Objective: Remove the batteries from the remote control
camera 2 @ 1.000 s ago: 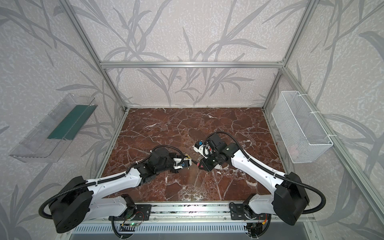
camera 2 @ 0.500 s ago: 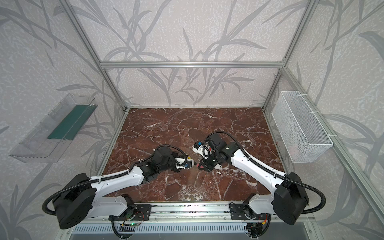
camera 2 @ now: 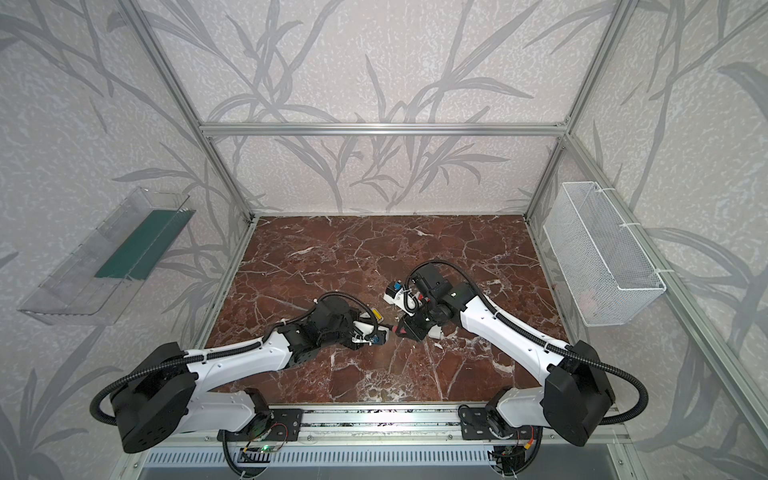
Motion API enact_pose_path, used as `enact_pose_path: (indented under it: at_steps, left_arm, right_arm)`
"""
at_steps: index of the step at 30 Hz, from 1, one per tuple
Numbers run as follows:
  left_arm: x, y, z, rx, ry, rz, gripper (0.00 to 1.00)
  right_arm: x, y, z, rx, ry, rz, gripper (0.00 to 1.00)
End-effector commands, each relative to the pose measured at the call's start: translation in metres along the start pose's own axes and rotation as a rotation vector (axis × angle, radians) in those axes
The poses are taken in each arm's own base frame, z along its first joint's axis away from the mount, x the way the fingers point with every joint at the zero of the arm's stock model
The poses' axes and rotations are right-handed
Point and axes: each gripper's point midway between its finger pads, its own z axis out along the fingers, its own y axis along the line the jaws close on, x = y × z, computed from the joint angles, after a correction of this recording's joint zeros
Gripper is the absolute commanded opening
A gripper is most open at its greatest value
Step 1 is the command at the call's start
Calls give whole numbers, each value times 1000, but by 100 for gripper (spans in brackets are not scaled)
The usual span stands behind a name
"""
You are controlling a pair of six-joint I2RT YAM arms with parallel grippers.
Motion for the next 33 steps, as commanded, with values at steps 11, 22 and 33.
enact_pose_path:
  at_steps: [11,22,33]
  left_arm:
    - [-3,15,-23,0,25,-53,0]
    - [5,8,-35,65,16,-131,0]
    - [-3,15,-40,45,-37,-135,0]
  right_arm:
    - [-30,5,-46,172,-329,-328,58]
    - [-35,27,-69,253,-458,-717,81]
    - [-34,43,-39,193,-420,-843,75]
